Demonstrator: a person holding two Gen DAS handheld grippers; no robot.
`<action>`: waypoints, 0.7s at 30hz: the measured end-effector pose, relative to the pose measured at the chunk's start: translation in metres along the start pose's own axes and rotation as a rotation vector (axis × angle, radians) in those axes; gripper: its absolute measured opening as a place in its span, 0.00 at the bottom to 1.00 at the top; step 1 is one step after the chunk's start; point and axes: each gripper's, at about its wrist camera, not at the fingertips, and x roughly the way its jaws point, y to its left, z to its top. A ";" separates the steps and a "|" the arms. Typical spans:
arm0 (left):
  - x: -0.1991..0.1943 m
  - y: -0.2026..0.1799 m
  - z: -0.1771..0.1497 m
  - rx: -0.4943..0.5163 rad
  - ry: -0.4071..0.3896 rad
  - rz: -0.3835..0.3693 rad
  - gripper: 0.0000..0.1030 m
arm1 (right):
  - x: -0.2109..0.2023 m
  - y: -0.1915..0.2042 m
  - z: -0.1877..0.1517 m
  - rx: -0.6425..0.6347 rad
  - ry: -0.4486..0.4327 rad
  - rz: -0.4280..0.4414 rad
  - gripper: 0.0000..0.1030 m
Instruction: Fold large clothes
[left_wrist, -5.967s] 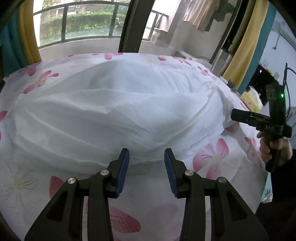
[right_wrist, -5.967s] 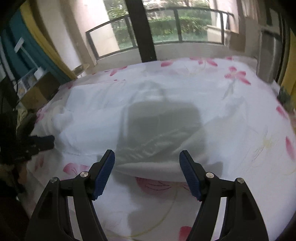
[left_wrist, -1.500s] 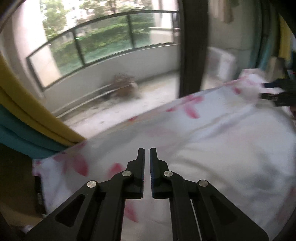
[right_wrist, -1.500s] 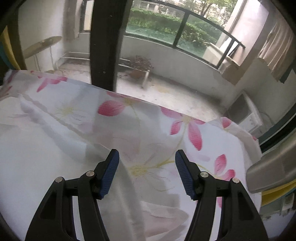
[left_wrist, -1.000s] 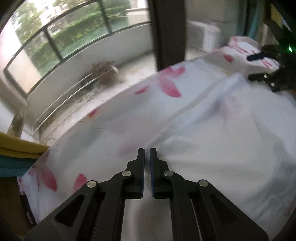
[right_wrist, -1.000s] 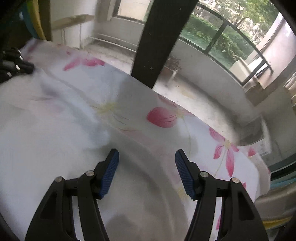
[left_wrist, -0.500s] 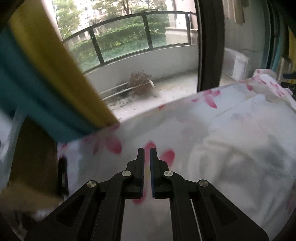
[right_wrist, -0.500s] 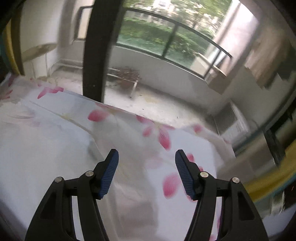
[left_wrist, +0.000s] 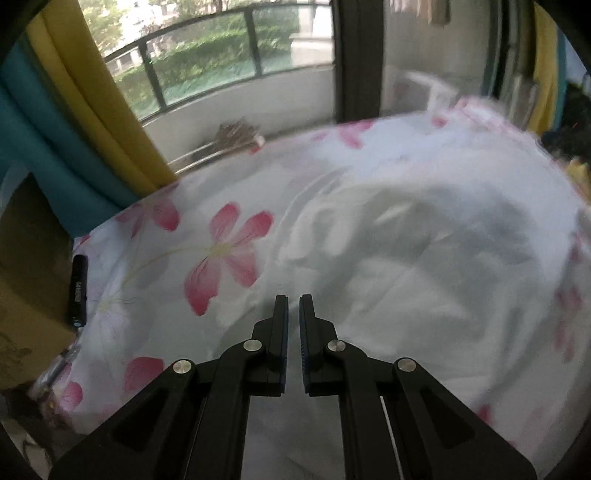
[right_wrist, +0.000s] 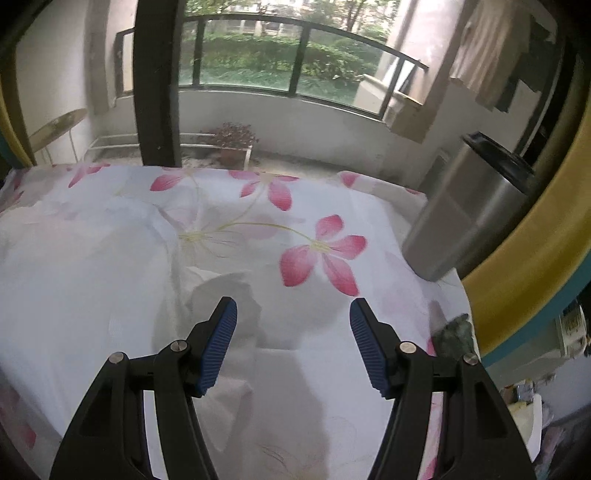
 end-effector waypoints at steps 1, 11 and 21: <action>0.008 0.003 0.000 0.000 0.023 0.024 0.06 | -0.001 -0.002 -0.001 0.007 -0.002 -0.003 0.62; 0.027 0.058 0.017 -0.115 0.022 0.213 0.06 | 0.026 0.009 -0.010 0.002 0.048 0.127 0.62; -0.026 0.065 -0.004 -0.240 -0.091 0.121 0.12 | 0.064 0.015 0.004 -0.003 0.064 0.204 0.00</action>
